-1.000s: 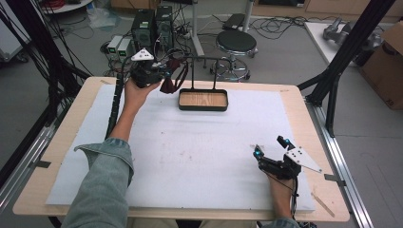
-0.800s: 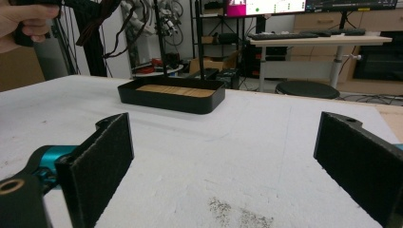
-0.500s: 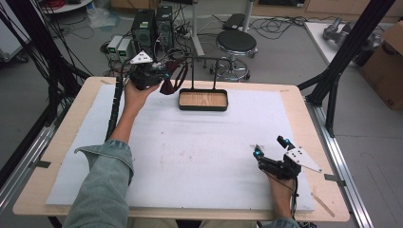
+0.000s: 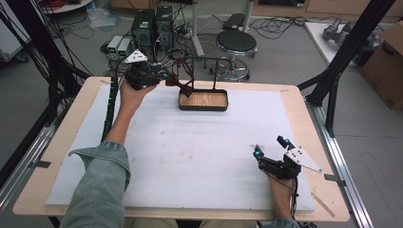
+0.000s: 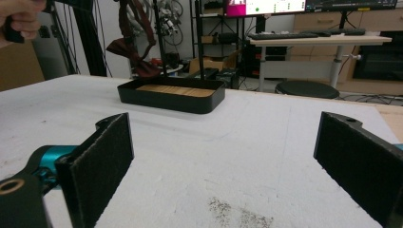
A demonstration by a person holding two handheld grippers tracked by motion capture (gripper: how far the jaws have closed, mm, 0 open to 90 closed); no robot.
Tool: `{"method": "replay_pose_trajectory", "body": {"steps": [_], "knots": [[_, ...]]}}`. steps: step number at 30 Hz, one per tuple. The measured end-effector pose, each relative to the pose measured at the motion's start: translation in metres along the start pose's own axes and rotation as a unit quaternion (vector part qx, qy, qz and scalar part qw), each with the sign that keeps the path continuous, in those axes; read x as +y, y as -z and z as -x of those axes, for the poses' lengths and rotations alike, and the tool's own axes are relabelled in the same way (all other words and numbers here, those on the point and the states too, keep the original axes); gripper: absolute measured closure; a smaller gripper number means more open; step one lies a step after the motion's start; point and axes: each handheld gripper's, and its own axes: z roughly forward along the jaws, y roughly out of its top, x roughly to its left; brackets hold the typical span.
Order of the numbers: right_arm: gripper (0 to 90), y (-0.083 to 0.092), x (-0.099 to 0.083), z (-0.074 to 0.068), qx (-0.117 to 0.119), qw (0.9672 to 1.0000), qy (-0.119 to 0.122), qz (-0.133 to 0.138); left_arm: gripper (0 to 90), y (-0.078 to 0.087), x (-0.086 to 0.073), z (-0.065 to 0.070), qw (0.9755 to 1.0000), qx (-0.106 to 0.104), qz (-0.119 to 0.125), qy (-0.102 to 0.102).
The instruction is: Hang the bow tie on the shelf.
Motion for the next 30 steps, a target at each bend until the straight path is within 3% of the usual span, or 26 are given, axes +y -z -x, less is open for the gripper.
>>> {"method": "replay_pose_trajectory", "body": {"steps": [9,17,26,30], "knots": [[5.0,0.000,0.000,0.000,-0.001,1.0000,0.001,-0.001,40.2,0.026,0.008,0.013,0.9993,-0.016,0.022,-0.025],[5.0,0.000,0.000,0.000,-0.001,1.0000,0.000,0.000,38.0,0.049,0.013,0.022,0.9985,-0.024,0.036,-0.034],[5.0,0.000,0.000,0.001,-0.003,1.0000,-0.001,0.001,34.9,0.085,0.012,0.030,0.9980,-0.023,0.049,-0.033],[5.0,-0.001,0.000,0.000,-0.002,1.0000,-0.005,-0.002,31.4,0.102,0.009,0.037,0.9981,-0.004,0.042,-0.045]]}}
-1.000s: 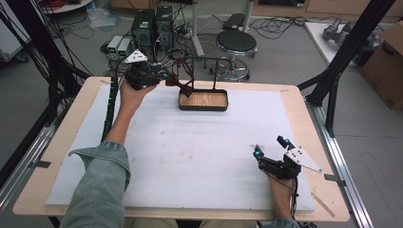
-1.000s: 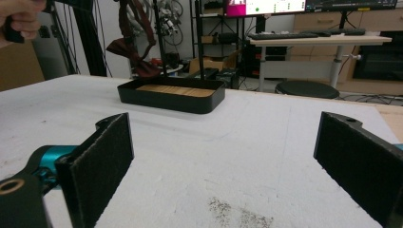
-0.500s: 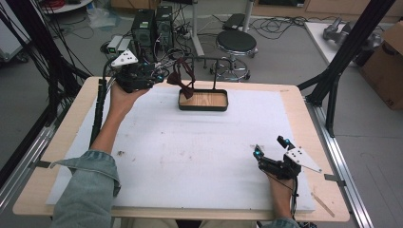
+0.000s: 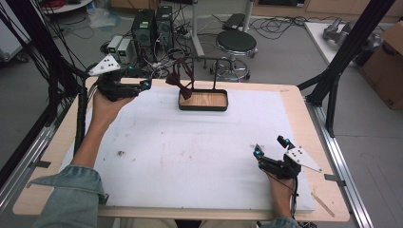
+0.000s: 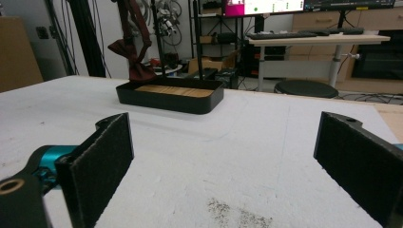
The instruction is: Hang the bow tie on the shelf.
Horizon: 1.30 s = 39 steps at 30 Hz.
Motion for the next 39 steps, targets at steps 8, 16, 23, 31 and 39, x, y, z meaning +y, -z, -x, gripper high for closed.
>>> {"method": "replay_pose_trajectory", "body": {"steps": [8,16,23,31,39], "knots": [[5.0,0.000,0.000,0.000,-0.002,1.0000,0.001,-0.001,25.4,0.029,-0.006,0.017,0.9999,-0.009,0.008,-0.001],[5.0,0.000,0.000,-0.001,-0.004,1.0000,0.001,-0.002,21.3,0.056,-0.015,0.027,0.9997,-0.005,0.024,0.002],[5.0,0.000,0.000,-0.001,-0.004,1.0000,0.002,-0.003,20.0,0.079,-0.037,0.034,0.9995,0.005,0.030,0.003],[5.0,0.000,0.000,0.000,-0.004,1.0000,0.003,-0.001,18.4,0.095,-0.073,0.043,0.9994,0.024,0.020,0.014],[5.0,0.000,0.000,0.000,-0.005,1.0000,0.003,-0.001,18.4,0.109,-0.103,0.052,0.9983,0.051,0.012,0.026]]}}
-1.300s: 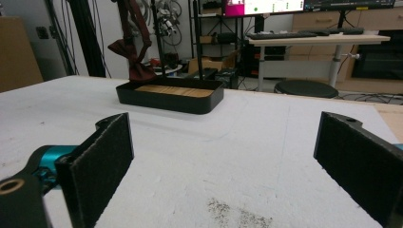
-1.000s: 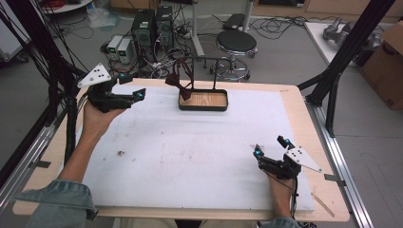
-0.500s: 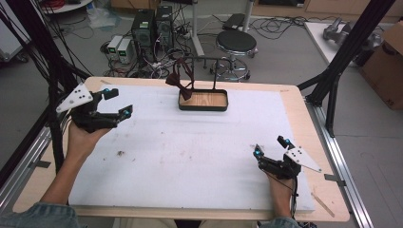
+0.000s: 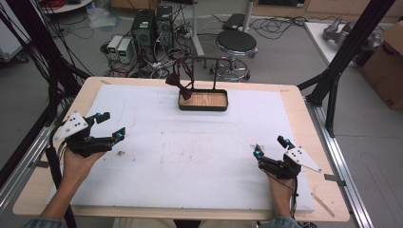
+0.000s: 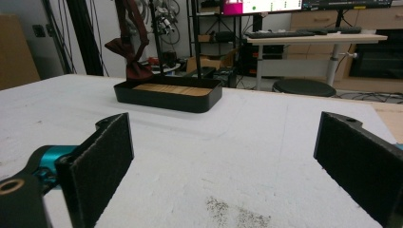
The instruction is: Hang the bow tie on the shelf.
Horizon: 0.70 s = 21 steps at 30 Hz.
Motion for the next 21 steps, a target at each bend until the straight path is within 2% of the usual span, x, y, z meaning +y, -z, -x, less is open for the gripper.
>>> {"method": "replay_pose_trajectory", "body": {"steps": [4,16,19,21], "knots": [[5.0,0.000,0.000,0.000,0.000,1.0000,-0.001,0.000,18.3,0.002,-0.010,0.002,1.0000,0.007,0.000,0.003],[5.0,0.000,0.000,0.000,0.002,1.0000,-0.001,-0.001,17.4,-0.002,-0.040,0.007,0.9990,0.017,-0.039,0.014],[5.0,0.000,0.000,0.000,0.002,1.0000,-0.001,-0.001,17.3,-0.003,-0.050,0.008,0.9975,0.021,-0.059,0.033],[5.0,0.000,0.000,0.000,0.003,1.0000,-0.001,-0.001,16.7,-0.003,-0.055,0.008,0.9969,0.023,-0.066,0.035]]}}
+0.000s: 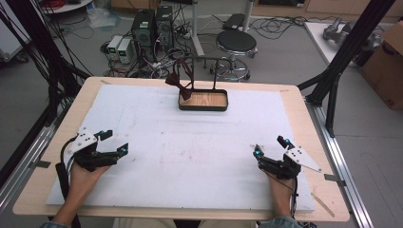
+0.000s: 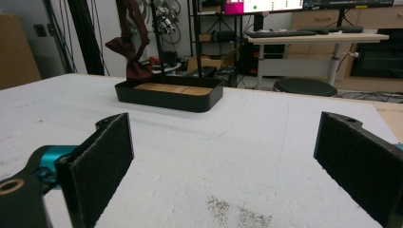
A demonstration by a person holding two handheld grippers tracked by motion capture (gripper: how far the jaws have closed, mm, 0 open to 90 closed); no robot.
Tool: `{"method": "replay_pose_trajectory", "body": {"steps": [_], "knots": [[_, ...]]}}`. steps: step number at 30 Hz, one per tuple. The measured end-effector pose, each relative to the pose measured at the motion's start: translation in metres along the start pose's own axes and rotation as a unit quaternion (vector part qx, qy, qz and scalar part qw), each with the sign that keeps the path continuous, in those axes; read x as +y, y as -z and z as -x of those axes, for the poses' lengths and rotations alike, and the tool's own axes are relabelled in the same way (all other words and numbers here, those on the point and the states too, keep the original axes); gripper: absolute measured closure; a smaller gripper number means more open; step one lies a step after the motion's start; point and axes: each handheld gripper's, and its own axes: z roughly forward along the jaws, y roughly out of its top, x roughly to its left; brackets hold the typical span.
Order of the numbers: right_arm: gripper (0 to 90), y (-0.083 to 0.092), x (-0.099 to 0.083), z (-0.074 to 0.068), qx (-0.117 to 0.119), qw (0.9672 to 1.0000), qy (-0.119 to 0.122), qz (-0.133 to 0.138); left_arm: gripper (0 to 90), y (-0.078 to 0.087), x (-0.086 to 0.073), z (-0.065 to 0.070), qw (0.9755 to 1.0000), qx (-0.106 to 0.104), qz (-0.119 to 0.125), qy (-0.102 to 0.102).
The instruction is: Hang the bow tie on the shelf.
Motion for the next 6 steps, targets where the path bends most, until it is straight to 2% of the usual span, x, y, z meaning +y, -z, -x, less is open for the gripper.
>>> {"method": "replay_pose_trajectory", "body": {"steps": [6], "knots": [[5.0,0.0000,0.0000,0.0001,0.000,1.0000,0.000,0.000,16.7,-0.0027,-0.0045,0.0016,0.9999,-0.001,-0.013,0.000]]}}
